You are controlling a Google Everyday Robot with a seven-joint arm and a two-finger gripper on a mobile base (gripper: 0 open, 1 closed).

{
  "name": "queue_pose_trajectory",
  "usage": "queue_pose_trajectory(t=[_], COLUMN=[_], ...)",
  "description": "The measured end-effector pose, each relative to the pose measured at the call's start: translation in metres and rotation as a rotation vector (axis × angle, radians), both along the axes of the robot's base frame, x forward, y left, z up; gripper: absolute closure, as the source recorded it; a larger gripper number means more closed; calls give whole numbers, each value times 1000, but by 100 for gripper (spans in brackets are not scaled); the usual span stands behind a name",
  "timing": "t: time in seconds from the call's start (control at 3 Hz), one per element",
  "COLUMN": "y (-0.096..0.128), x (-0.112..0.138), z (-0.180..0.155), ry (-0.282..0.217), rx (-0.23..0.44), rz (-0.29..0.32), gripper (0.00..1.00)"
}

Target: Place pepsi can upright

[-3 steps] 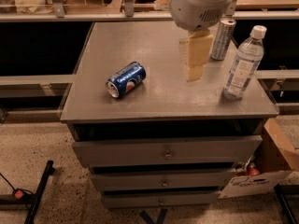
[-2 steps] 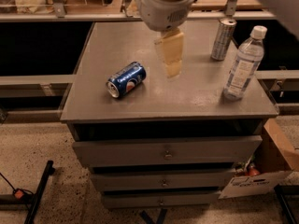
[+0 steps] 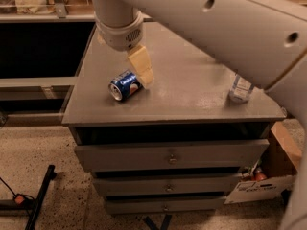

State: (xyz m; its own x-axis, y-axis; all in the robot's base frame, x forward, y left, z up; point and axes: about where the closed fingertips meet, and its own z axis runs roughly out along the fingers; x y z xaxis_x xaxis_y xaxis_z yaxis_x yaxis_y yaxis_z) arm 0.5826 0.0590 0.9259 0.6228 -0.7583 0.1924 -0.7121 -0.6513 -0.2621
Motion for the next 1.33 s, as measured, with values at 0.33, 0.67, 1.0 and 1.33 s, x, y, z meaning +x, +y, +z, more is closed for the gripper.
queue_pose_trajectory(t=[0.33,0.67,1.0,1.33], y=[19,33,37,34], x=[19,31,36,40], z=[-30,-49,-64,-79], ry=[19,32,65,123], rx=[-57,-88,-107,-124], rz=[30,73,125,153], gripper=[0,0,0,0])
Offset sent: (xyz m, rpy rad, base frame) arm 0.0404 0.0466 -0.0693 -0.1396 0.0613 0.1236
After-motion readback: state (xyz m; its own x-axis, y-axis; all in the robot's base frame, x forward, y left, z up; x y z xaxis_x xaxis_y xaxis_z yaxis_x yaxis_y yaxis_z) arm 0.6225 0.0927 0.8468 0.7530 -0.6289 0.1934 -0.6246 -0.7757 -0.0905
